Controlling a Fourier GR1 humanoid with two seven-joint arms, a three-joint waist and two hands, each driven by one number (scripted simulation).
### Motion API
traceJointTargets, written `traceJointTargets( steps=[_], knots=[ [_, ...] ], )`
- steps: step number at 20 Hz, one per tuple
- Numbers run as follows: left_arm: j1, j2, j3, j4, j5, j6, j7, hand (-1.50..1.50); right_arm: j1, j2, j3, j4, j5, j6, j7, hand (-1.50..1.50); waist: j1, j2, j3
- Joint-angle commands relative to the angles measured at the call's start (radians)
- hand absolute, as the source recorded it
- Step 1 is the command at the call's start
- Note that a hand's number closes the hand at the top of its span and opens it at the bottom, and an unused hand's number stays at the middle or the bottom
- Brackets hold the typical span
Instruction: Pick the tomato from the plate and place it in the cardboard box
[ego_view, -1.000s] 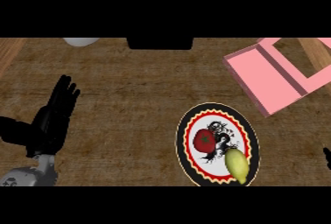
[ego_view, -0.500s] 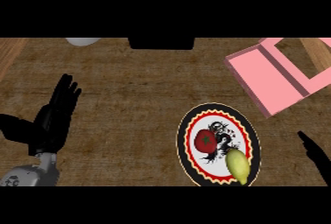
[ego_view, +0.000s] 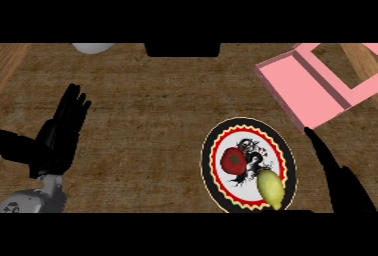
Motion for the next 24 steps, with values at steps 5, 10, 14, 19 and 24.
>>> traceJointTargets(
  steps=[5, 10, 14, 19, 24],
  knots=[
    [0.008, -0.026, 0.04, 0.026, -0.008, -0.038, -0.026, 0.0, -0.074, 0.143, 0.001, 0.137, 0.008, 0.049, 0.044, -1.5, -0.004, 0.0, 0.001],
    [0.002, -0.04, 0.045, 0.005, -0.029, -0.043, 0.016, 0.0, -0.12, 0.273, 0.068, 0.188, 0.162, 0.032, 0.104, -1.5, -0.003, -0.001, 0.001],
    [0.035, -0.085, 0.037, 0.037, -0.048, -0.064, -0.038, 0.0, -0.064, 0.256, 0.026, 0.178, 0.177, 0.062, 0.053, -1.5, -0.007, -0.001, 0.001],
    [0.018, -0.05, 0.089, -0.048, -0.042, -0.074, 0.064, 0.0, -0.073, 0.327, 0.011, 0.241, 0.199, 0.057, 0.029, -1.5, -0.006, -0.001, 0.001],
    [0.001, -0.074, 0.085, -0.085, -0.057, -0.075, 0.113, 0.0, -0.157, 0.395, -0.009, 0.321, 0.213, 0.084, 0.032, -1.5, -0.004, -0.001, 0.001]
  ],
)
